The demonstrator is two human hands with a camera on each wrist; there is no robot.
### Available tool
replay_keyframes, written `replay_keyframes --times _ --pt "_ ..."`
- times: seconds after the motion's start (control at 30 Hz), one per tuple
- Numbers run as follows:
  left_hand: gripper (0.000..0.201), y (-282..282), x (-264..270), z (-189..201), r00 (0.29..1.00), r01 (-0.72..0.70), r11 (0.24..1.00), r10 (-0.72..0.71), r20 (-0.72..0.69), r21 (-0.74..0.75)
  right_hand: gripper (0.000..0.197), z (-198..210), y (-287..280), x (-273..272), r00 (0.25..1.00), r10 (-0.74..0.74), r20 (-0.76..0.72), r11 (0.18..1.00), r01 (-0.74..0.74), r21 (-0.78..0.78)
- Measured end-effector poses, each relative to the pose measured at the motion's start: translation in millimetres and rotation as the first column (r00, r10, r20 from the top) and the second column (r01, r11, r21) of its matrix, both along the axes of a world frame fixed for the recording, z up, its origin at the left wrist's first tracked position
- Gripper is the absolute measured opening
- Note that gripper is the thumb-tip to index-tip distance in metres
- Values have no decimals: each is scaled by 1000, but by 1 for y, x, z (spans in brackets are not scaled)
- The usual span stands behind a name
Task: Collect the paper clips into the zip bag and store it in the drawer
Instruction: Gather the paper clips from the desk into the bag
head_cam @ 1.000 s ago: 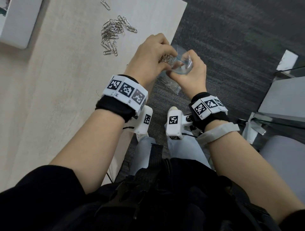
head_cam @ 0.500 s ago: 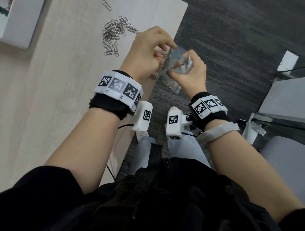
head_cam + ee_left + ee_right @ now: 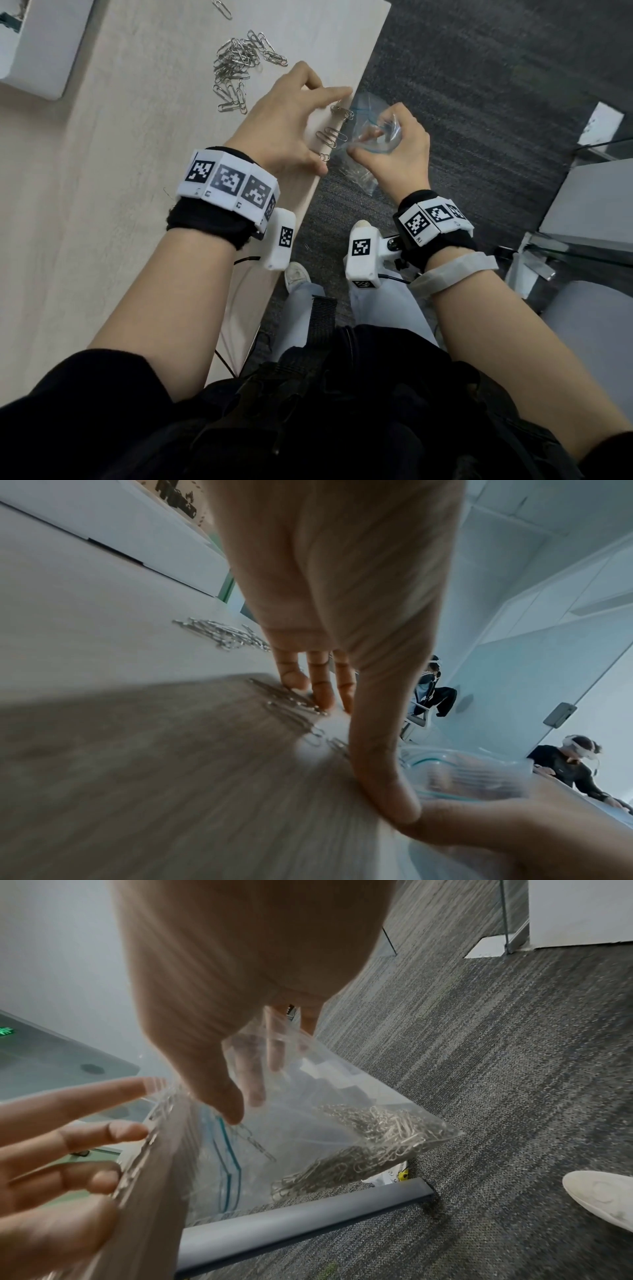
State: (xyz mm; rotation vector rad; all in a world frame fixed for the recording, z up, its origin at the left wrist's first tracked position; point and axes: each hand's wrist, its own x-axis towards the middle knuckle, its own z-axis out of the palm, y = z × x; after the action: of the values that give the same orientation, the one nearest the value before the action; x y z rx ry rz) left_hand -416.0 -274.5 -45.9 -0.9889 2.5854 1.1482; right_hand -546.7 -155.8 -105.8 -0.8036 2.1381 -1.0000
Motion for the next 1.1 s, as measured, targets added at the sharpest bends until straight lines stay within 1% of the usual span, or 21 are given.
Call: replay_keyframes --times 0.13,0.37,0.47,0.57,0.63,0.67,0.73,0.8,0.87,1.0,1.03,1.1 --pt "68 -1 -7 -1 998 -46 999 46 -36 -1 38 -2 3 -1 1000 -3 -6 1000 3 -4" --pt "31 6 -18 -7 985 -134 989 126 -120 -64 37 3 5 3 1000 12 -17 1000 -13 -16" --pt "20 11 -24 -10 989 -112 988 101 -107 -107 35 7 4 4 1000 15 -16 1000 -15 -25" --pt "21 16 -28 -12 992 -72 988 57 -112 -134 35 9 5 3 1000 12 -22 1000 -12 -24" --pt "24 20 -29 -11 986 -74 989 53 -156 -132 36 9 5 2 1000 12 -25 1000 -12 -15" --pt "26 19 -28 -11 976 -111 986 85 -199 -122 37 9 5 3 1000 12 -26 1000 -13 -13" --pt "27 14 -21 -10 937 -235 969 205 -282 -77 37 8 6 3 1000 14 -24 1000 -15 -19" --pt "31 5 -8 -7 904 -326 945 301 -304 -34 38 5 6 3 1000 15 -16 1000 -15 -10" --pt "40 -4 8 -3 911 -344 939 327 -252 -25 39 2 7 3 1000 16 -7 1000 -16 9" --pt "62 -7 32 3 953 -293 956 291 -83 -19 41 1 9 5 1000 20 -1 1000 -20 22" --pt "64 -5 35 2 958 -280 960 278 -64 -21 41 1 9 6 1000 23 1 999 -23 25" --pt "61 -1 38 -2 958 -278 960 276 -83 -16 40 1 10 7 1000 22 5 999 -23 31"
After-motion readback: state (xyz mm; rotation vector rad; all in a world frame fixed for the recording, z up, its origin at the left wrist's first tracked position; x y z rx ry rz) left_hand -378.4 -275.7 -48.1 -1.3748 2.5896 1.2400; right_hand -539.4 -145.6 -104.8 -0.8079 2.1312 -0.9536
